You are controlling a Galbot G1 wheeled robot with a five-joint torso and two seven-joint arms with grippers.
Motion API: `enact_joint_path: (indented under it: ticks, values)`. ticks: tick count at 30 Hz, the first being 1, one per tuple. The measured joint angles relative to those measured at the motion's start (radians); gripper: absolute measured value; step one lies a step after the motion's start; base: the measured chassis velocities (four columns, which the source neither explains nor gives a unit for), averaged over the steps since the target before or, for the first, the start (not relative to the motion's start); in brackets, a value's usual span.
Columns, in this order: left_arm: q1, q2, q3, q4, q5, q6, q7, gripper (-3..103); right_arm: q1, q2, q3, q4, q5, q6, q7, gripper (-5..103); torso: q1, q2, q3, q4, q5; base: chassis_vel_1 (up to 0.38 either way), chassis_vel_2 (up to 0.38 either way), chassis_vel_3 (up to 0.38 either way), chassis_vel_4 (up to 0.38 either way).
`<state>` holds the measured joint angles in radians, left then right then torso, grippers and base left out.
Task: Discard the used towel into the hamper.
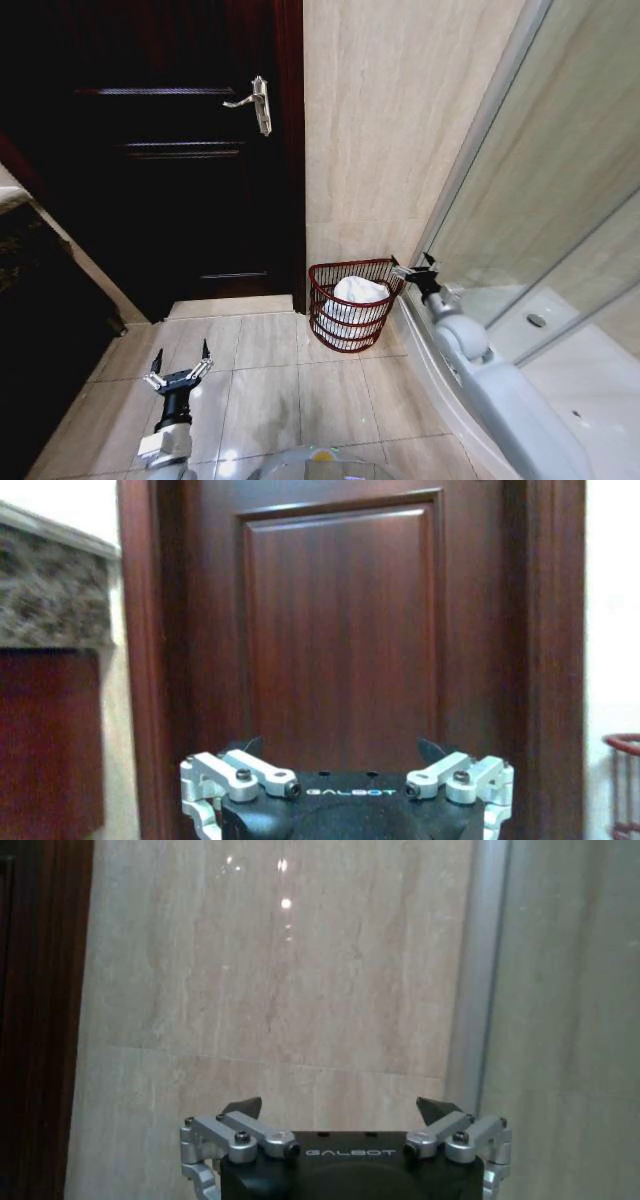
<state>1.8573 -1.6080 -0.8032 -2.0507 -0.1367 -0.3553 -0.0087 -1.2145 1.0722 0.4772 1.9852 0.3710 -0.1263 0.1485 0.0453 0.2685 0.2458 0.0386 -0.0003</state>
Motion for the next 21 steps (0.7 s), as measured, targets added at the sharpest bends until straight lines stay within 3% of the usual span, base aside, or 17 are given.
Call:
enact_joint_path:
  ticks: [2, 8, 10, 16, 21]
  values:
    - [0.008, 0.0, 0.0, -0.01, -0.009, 0.011, 0.033, 100, -0.081, 0.057, 0.037, 0.032, -0.05, 0.024, -0.022, 100, 0.0, 0.0, 0.0, -0.0002, 0.001, 0.0, 0.0, 0.0, 0.0]
    - [0.013, 0.0, 0.019, -0.023, -0.038, 0.024, 0.065, 100, -0.209, 0.141, 0.1, 0.091, -0.091, 0.067, -0.086, 100, 0.0, 0.0, 0.0, -0.0001, 0.0002, 0.0, 0.0, 0.0, 0.0]
    - [-0.004, 0.0, 0.024, -0.023, -0.065, 0.03, 0.091, 100, -0.249, 0.183, 0.156, 0.093, -0.113, 0.132, -0.126, 100, 0.0, 0.0, 0.0, 0.0, -0.0002, 0.0, 0.0, 0.0, 0.0]
    - [-0.064, 0.0, -0.001, -0.047, -0.044, 0.055, 0.116, 100, -0.313, 0.152, 0.195, 0.109, -0.024, 0.137, -0.112, 100, 0.0, 0.0, 0.0, -0.0001, 0.0003, 0.0, 0.0, 0.0, 0.0]
    - [-0.089, 0.0, 0.035, -0.133, 0.004, 0.12, 0.042, 100, -0.33, 0.132, 0.226, 0.12, -0.04, 0.158, -0.108, 100, 0.0, 0.0, 0.0, -0.0001, 0.0005, 0.0, 0.0, 0.0, 0.0]
